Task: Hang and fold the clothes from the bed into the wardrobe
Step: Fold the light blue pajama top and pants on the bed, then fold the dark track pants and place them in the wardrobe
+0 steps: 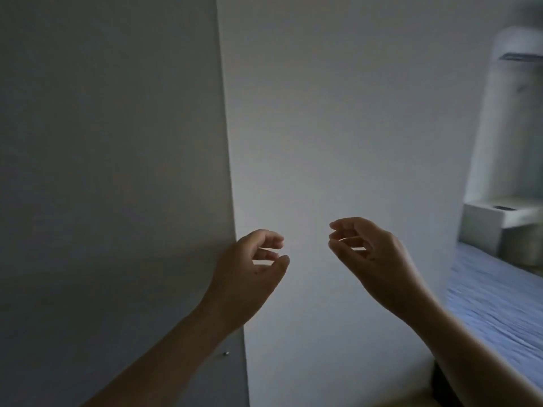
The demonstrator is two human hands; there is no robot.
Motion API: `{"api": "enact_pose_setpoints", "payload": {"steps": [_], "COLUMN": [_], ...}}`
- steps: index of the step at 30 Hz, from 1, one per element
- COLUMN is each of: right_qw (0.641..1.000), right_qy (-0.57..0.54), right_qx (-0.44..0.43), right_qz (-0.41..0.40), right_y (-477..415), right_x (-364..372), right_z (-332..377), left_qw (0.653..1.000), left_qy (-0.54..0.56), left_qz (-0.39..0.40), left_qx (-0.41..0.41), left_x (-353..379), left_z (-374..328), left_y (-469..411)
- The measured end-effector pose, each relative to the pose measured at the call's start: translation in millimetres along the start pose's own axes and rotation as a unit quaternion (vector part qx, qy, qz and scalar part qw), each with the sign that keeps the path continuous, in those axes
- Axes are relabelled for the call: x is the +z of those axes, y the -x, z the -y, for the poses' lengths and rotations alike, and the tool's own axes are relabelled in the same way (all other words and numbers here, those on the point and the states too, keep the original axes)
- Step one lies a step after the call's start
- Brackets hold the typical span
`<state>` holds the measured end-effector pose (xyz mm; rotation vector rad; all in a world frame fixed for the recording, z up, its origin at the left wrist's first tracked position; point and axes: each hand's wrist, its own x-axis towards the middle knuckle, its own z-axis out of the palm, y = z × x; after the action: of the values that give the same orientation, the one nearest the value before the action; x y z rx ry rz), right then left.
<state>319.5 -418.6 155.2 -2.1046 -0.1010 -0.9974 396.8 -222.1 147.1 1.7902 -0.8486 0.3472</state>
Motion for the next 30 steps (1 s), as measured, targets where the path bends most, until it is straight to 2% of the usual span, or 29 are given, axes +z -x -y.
{"api": "enact_pose_setpoints", "payload": {"steps": [6,11,20,30], "right_qw": [0.986,0.958,0.902,0.846], "right_qy": [0.141,0.226,0.339,0.393], "right_qx": [0.06,0.111,0.161,0.224], "right_qz": [-0.07,-0.139,-0.212,-0.282], "right_y": [35.5,89.7,173.9,230.3], "right_x": [-45.3,-112.8,-237.1,-327.6], "right_z": [1.9,13.3,40.9,34.6], "left_qw": [0.988,0.963,0.911,0.85], "left_qy": [0.058,0.129,0.22,0.275], "left_qz": [0.12,0.199,0.278,0.363], "left_qx": [0.076,0.127,0.21,0.263], "left_x": [46.8,113.9,225.0,340.1], "left_z": [-10.5,-51.4,-155.2,-225.9], "left_y": [-26.4,-15.3,26.5,51.1]}}
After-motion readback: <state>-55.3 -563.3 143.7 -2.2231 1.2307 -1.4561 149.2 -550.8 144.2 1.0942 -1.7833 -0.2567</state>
